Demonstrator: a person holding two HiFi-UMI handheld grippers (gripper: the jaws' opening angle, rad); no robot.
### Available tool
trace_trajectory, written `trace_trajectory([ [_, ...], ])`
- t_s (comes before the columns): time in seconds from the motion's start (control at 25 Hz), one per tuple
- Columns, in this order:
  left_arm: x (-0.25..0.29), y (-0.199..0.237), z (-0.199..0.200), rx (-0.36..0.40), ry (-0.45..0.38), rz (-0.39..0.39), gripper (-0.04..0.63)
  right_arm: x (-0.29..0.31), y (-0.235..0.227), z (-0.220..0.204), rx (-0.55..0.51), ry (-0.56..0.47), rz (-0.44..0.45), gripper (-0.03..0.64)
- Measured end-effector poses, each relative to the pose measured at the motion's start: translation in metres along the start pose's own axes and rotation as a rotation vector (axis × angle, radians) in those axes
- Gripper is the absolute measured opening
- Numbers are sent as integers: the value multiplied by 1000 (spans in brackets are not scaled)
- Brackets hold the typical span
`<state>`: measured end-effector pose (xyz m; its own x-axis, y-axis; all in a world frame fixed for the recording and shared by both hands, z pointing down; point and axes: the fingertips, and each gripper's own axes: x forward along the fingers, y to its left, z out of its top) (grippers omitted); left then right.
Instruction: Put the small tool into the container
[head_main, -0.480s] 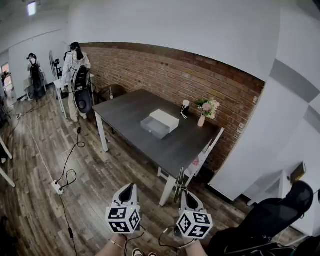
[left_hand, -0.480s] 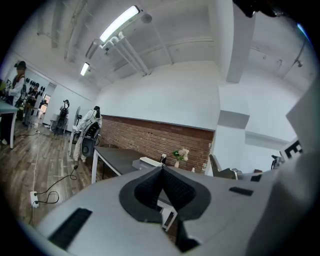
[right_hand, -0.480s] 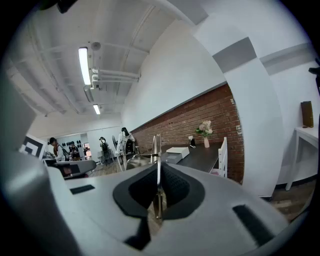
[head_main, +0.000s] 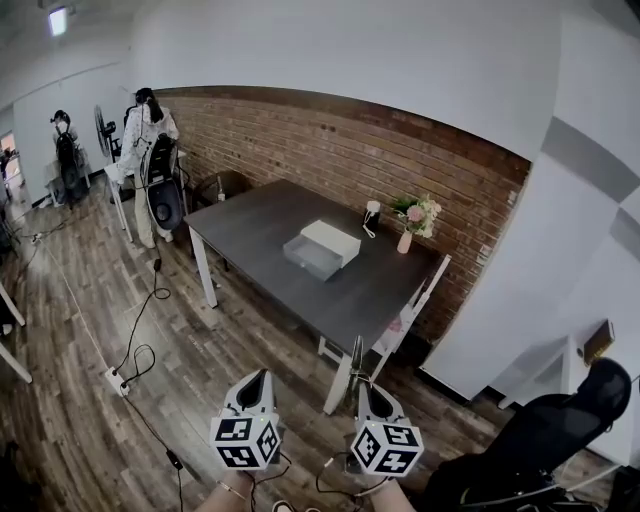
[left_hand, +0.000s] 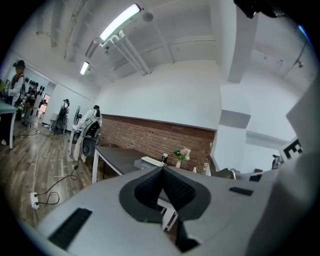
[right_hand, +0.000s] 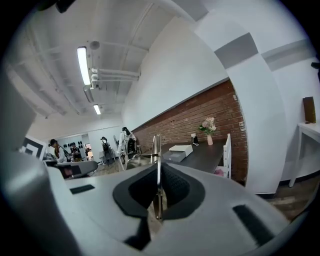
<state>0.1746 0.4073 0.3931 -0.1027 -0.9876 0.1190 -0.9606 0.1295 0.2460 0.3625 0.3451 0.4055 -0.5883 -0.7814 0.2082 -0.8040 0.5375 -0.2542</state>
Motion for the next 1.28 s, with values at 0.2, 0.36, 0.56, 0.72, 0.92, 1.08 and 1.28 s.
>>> trace_trajectory([
  [0.2,7,21,8,2,-13,-2,2,15,13,-2,14,-3,-7,5],
  [0.36,15,39,8,-11,-4,2,2,24,16,-8,29,5,-21,5],
  [0.56,34,54,-2,-16,26,5,2,47,11,-17,45,38,-41,5],
  [0.72,60,67,-1,-21,31,13,2,76,6,-13,40,34,-45,5],
  [0.92,105,90,4,-26,27,37,2,130,0,-7,30,41,-26,5],
  [1.08,151,107,19,-29,13,62,2,180,-5,7,20,50,-4,5],
  [1.28,212,125,35,-39,-2,78,2,243,-19,29,-9,63,7,4],
])
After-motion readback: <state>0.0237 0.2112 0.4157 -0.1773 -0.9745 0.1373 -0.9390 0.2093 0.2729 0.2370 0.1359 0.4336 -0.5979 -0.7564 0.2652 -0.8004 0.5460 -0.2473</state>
